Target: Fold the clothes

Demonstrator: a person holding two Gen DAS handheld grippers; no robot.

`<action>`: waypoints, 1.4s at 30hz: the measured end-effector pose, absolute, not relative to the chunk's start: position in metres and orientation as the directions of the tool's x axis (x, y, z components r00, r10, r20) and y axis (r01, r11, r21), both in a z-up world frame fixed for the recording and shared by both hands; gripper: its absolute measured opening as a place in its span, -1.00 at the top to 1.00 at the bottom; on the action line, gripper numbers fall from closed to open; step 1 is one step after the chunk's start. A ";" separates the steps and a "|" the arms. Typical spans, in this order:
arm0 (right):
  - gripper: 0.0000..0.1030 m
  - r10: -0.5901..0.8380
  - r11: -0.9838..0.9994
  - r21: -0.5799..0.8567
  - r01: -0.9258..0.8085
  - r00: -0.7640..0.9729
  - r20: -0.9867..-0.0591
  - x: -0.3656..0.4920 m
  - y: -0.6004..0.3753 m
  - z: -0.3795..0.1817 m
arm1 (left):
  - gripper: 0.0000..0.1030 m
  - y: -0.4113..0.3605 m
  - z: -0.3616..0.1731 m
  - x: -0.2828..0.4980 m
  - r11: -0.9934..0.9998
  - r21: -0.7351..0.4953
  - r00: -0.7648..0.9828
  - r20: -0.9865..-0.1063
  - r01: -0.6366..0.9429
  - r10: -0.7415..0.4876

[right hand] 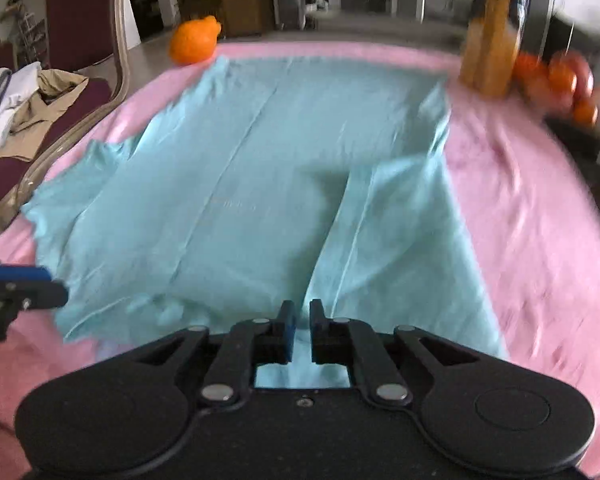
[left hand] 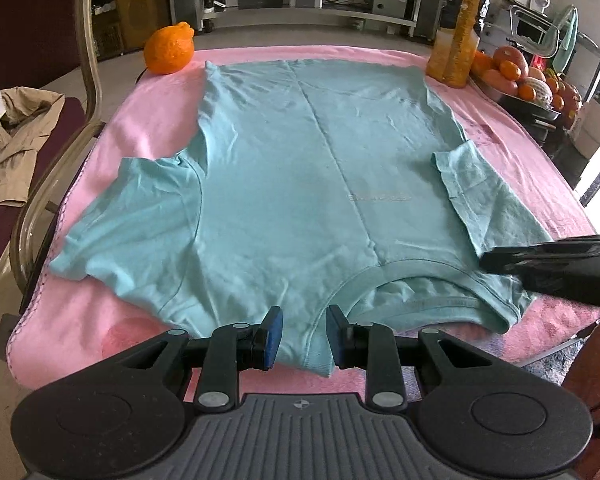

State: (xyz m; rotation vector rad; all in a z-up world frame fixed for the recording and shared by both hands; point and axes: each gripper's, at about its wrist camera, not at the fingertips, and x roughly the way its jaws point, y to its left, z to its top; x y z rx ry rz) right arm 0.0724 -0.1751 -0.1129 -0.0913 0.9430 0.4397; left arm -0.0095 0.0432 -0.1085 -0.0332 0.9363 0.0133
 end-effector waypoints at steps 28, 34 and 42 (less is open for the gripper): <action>0.75 0.166 0.985 0.156 -0.068 0.583 -0.795 0.073 -0.270 -0.106 | 0.45 0.049 -0.115 -0.006 0.995 0.063 0.552 -0.829 -0.076 0.094; 0.74 0.333 0.942 0.295 -0.159 0.528 -0.781 0.100 -0.228 -0.104 | 0.46 0.043 -0.128 0.016 0.988 0.138 0.555 -0.818 -0.065 0.151; 0.73 0.313 0.945 0.227 -0.236 0.446 -0.839 0.084 -0.200 -0.124 | 0.46 0.048 -0.130 -0.006 0.994 0.109 0.531 -0.842 0.004 0.090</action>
